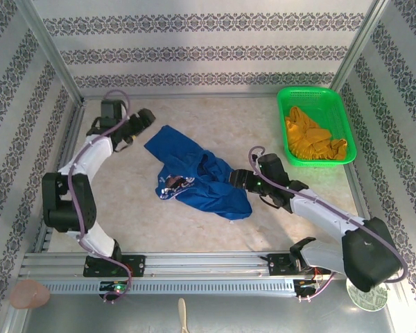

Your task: Fold the inside-out t-shirt

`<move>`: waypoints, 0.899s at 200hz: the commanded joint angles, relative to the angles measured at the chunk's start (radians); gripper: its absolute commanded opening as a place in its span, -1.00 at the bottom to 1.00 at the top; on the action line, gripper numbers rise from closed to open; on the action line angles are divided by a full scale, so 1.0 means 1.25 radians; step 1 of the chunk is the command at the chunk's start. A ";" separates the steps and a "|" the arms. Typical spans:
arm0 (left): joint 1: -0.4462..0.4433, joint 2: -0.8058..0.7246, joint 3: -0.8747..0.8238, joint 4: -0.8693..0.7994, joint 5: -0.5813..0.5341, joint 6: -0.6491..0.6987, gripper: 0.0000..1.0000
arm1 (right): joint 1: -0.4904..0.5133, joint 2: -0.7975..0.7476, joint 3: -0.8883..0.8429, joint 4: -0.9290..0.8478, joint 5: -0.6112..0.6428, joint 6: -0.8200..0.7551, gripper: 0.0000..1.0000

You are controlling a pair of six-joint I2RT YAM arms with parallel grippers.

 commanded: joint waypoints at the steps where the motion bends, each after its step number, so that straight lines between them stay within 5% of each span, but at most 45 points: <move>1: -0.155 -0.128 -0.068 -0.013 -0.031 0.037 0.80 | 0.004 0.040 0.038 -0.029 0.028 -0.050 0.46; 28: -0.371 -0.155 -0.122 -0.018 -0.196 0.037 0.82 | 0.010 0.092 0.059 -0.007 0.006 -0.043 0.47; 61: -0.534 -0.125 -0.135 -0.031 -0.426 0.016 0.81 | 0.027 0.137 0.081 0.009 0.004 -0.034 0.46; 117: -0.596 -0.011 -0.108 -0.115 -0.608 -0.048 0.77 | 0.027 0.169 0.078 0.038 -0.005 -0.018 0.45; 129: -0.589 0.019 -0.087 -0.118 -0.632 -0.030 0.45 | 0.026 0.162 0.067 0.040 0.000 -0.012 0.45; 148: -0.562 0.035 -0.040 -0.111 -0.611 0.014 -0.99 | 0.023 0.139 0.043 0.044 0.010 -0.002 0.45; 180: -0.493 -0.055 0.092 -0.123 -0.439 0.094 -1.00 | -0.003 0.091 0.008 0.044 0.001 0.005 0.46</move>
